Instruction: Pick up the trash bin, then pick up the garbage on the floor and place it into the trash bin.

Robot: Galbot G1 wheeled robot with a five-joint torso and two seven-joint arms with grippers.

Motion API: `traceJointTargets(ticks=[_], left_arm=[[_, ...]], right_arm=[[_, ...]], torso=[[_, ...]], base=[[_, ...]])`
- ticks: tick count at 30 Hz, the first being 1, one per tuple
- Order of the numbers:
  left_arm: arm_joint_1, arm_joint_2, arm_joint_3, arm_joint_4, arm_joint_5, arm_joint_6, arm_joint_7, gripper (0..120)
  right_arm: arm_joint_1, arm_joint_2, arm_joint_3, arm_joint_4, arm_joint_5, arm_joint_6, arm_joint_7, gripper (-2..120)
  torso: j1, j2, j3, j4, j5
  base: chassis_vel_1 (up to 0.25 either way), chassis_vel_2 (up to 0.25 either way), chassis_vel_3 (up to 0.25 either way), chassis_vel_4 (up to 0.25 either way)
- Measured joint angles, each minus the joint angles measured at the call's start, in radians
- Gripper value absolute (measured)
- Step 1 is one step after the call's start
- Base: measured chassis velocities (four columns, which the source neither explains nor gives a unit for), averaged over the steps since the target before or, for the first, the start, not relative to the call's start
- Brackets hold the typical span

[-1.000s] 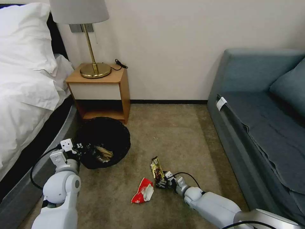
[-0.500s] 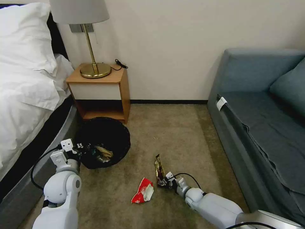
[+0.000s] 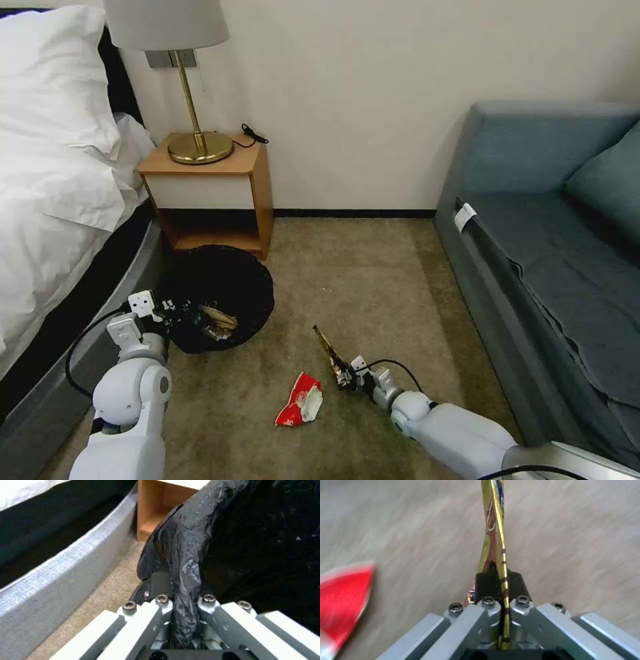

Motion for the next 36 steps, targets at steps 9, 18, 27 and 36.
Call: traceJointTargets(ticks=[9, 18, 27, 36], left_arm=[[0.002, 0.011, -0.001, -0.006, -0.008, 0.011, 0.001, 3], [0.003, 0.006, 0.033, -0.006, -0.023, 0.029, -0.006, 3], [0.002, 0.002, 0.040, -0.010, -0.025, 0.033, -0.008, 3], [0.001, -0.005, 0.043, -0.011, -0.024, 0.033, -0.008, 3]], right_arm=[[0.094, -0.161, 0.176, 0.365, 0.080, -0.060, 0.115, 0], [0.318, -0.023, 0.012, 0.682, 0.179, -0.101, 0.269, 0], [0.301, 0.054, -0.112, 0.657, 0.161, -0.102, 0.307, 0], [0.261, 0.056, -0.153, 0.635, 0.112, -0.112, 0.323, 2]], torso=[[0.000, 0.000, 0.000, -0.0006, -0.0002], [0.000, 0.000, 0.000, 0.0004, -0.0003], [0.000, 0.000, 0.000, 0.0000, -0.0002], [0.000, 0.000, 0.000, 0.0000, -0.0002]], base=[[0.000, 0.000, 0.000, 0.000], [0.000, 0.000, 0.000, 0.000], [0.000, 0.000, 0.000, 0.000], [0.000, 0.000, 0.000, 0.000]])
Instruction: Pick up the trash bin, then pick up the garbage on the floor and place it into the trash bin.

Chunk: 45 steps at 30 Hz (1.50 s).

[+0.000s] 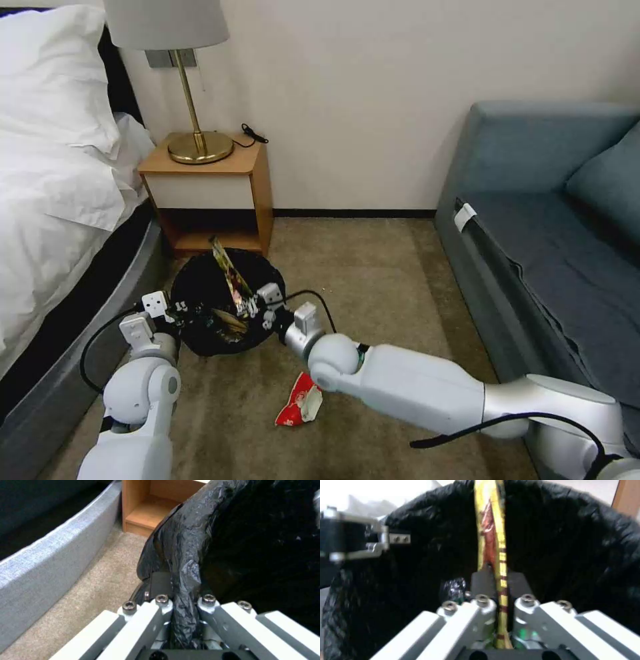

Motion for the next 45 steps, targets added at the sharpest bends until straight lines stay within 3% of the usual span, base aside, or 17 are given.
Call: traceJointTargets(ticks=[2, 4, 7, 9, 12, 16, 19, 21, 24, 26, 29, 32, 35, 41, 45], left_arm=[[0.000, -0.002, 0.001, 0.000, 0.002, 0.000, 0.000, 3], [0.000, -0.003, 0.001, 0.000, 0.003, 0.000, 0.000, 3], [0.001, -0.005, 0.001, -0.001, 0.004, 0.000, 0.000, 3], [0.001, -0.005, 0.001, -0.001, 0.004, 0.000, 0.000, 3], [0.001, -0.006, -0.003, -0.001, 0.005, 0.000, 0.000, 3], [0.001, -0.005, -0.007, -0.001, 0.004, 0.000, 0.000, 3], [-0.002, -0.003, -0.015, -0.001, 0.004, -0.002, 0.001, 3], [-0.003, -0.002, -0.016, -0.001, 0.004, -0.003, 0.001, 3], [-0.006, 0.003, -0.020, -0.001, 0.003, -0.004, 0.002, 3], [-0.007, 0.005, -0.021, 0.000, 0.003, -0.005, 0.002, 3], [-0.010, 0.008, -0.022, 0.002, 0.000, -0.005, 0.003, 3], [-0.010, 0.008, -0.022, 0.003, 0.000, -0.005, 0.003, 3], [-0.010, 0.009, -0.022, 0.006, -0.001, -0.006, 0.004, 3], [-0.011, 0.013, -0.022, 0.007, -0.001, -0.008, 0.005, 3], [-0.012, 0.011, -0.023, 0.007, -0.002, -0.009, 0.005, 3]], right_arm=[[-0.009, 0.007, 0.000, -0.005, -0.017, -0.001, 0.003, 19], [-0.010, 0.010, 0.002, -0.006, -0.022, -0.001, 0.003, 22], [-0.010, 0.006, 0.010, -0.004, -0.038, -0.001, 0.003, 37], [-0.011, 0.005, 0.014, -0.003, -0.042, -0.001, 0.004, 39], [-0.012, -0.005, 0.083, 0.019, -0.069, 0.000, 0.013, 56], [0.003, -0.021, 0.155, 0.030, -0.092, -0.007, 0.029, 65], [0.019, -0.082, 0.257, 0.039, -0.115, -0.034, 0.064, 81], [0.019, -0.111, 0.282, 0.044, -0.114, -0.050, 0.081, 84], [-0.008, -0.196, 0.318, 0.074, -0.089, -0.131, 0.159, 96], [-0.025, -0.223, 0.317, 0.093, -0.069, -0.169, 0.189, 98], [-0.092, -0.295, 0.295, 0.202, 0.056, -0.309, 0.287, 100], [-0.101, -0.301, 0.289, 0.222, 0.080, -0.327, 0.302, 100], [-0.143, -0.322, 0.244, 0.340, 0.231, -0.437, 0.404, 100], [-0.158, -0.312, 0.173, 0.420, 0.420, -0.527, 0.570, 100], [-0.161, -0.295, 0.109, 0.410, 0.443, -0.534, 0.601, 100]], torso=[[0.000, 0.000, 0.000, 0.0000, 0.0001], [0.000, 0.000, 0.000, 0.0001, 0.0001], [0.000, 0.000, 0.000, 0.0000, 0.0001], [0.000, 0.000, 0.000, 0.0000, 0.0001], [0.000, 0.000, 0.000, 0.0001, 0.0002], [0.000, 0.000, 0.000, 0.0002, 0.0002], [0.000, 0.000, 0.000, 0.0002, 0.0002], [0.000, 0.000, 0.000, 0.0001, 0.0002], [0.000, 0.000, 0.000, -0.0002, 0.0003], [0.000, 0.000, 0.000, -0.0003, 0.0003], [0.000, 0.000, 0.000, -0.0003, 0.0004], [0.000, 0.000, 0.000, -0.0003, 0.0003], [0.000, 0.000, 0.000, 0.0001, 0.0002], [0.000, 0.000, 0.000, 0.0001, 0.0000], [0.000, 0.000, 0.000, 0.0001, 0.0000]], base=[[0.000, 0.000, 0.000, 0.000], [0.000, 0.000, 0.000, 0.000], [0.000, 0.000, 0.000, 0.000], [0.000, 0.000, 0.000, 0.000], [0.000, 0.000, 0.000, 0.000], [0.000, 0.000, 0.000, 0.000], [0.000, 0.000, 0.000, 0.000], [0.000, 0.000, 0.000, 0.000], [0.000, 0.000, 0.000, 0.000], [0.000, 0.000, 0.000, 0.000], [0.000, 0.000, 0.000, 0.000], [0.000, 0.000, 0.000, 0.000], [0.000, 0.000, 0.000, 0.000], [0.000, 0.000, 0.000, 0.000], [0.000, 0.000, 0.000, 0.000]])
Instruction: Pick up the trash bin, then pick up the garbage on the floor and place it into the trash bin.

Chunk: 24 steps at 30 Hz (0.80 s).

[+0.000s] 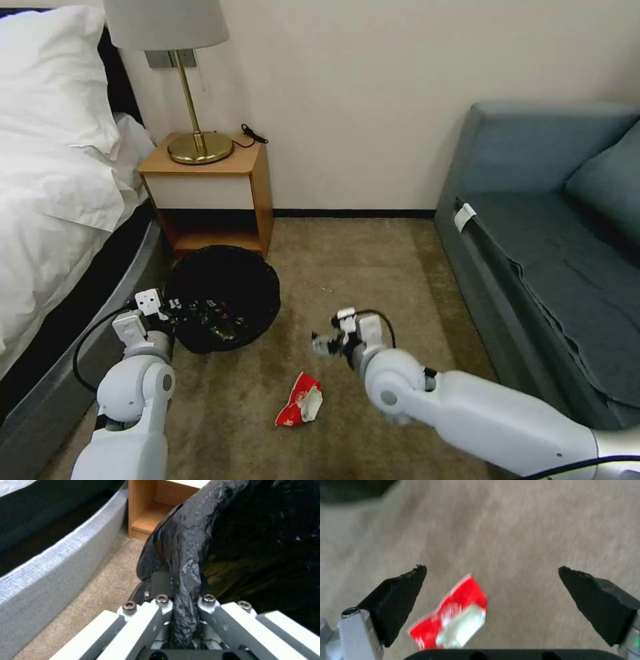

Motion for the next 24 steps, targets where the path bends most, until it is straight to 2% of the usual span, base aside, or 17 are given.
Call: traceJointTargets(ticks=[11, 24], left_arm=[[0.009, 0.001, -0.011, -0.001, 0.001, -0.012, 0.004, 3], [0.026, 0.018, -0.026, -0.011, 0.001, -0.003, 0.004, 3]], right_arm=[[-0.020, 0.089, -0.183, -0.106, -0.008, 0.014, 0.024, 100], [-0.017, 0.131, -0.225, -0.166, -0.030, 0.032, 0.015, 96]], torso=[[0.000, 0.000, 0.000, 0.0000, 0.0000], [0.000, 0.000, 0.000, 0.0000, 0.0001]], base=[[0.000, 0.000, 0.000, 0.000], [0.000, 0.000, 0.000, 0.000]])
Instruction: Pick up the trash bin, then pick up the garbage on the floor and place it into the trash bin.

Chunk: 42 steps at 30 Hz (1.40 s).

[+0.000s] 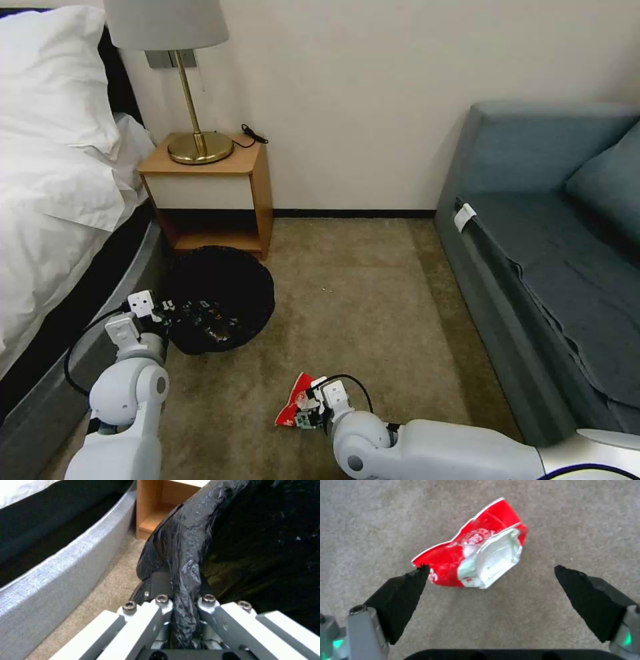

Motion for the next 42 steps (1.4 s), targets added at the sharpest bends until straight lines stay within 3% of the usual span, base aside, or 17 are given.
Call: traceJointTargets(ticks=[9, 24, 32, 42], left_arm=[[0.028, 0.013, -0.006, -0.023, -0.006, 0.007, -0.002, 3], [0.027, 0.009, -0.008, -0.027, -0.005, -0.006, -0.002, 3], [0.022, 0.006, -0.003, -0.018, 0.002, -0.014, -0.001, 3], [0.021, 0.008, 0.000, -0.014, 0.005, -0.018, 0.002, 3]], right_arm=[[0.061, 0.041, -0.102, -0.039, 0.076, 0.125, -0.012, 95], [0.075, 0.132, -0.140, -0.141, 0.097, 0.127, 0.010, 88], [0.064, 0.142, -0.146, -0.228, 0.075, 0.132, -0.028, 88], [0.060, 0.210, -0.130, -0.414, 0.026, 0.168, -0.114, 88]], torso=[[0.000, 0.000, 0.000, 0.0000, -0.0002], [0.000, 0.000, 0.000, 0.0001, 0.0000], [0.000, 0.000, 0.000, 0.0000, -0.0001], [0.000, 0.000, 0.000, 0.0001, 0.0000]], base=[[0.000, 0.000, 0.000, 0.000], [0.000, 0.000, 0.000, 0.000], [0.000, 0.000, 0.000, 0.000], [0.000, 0.000, 0.000, 0.000]])
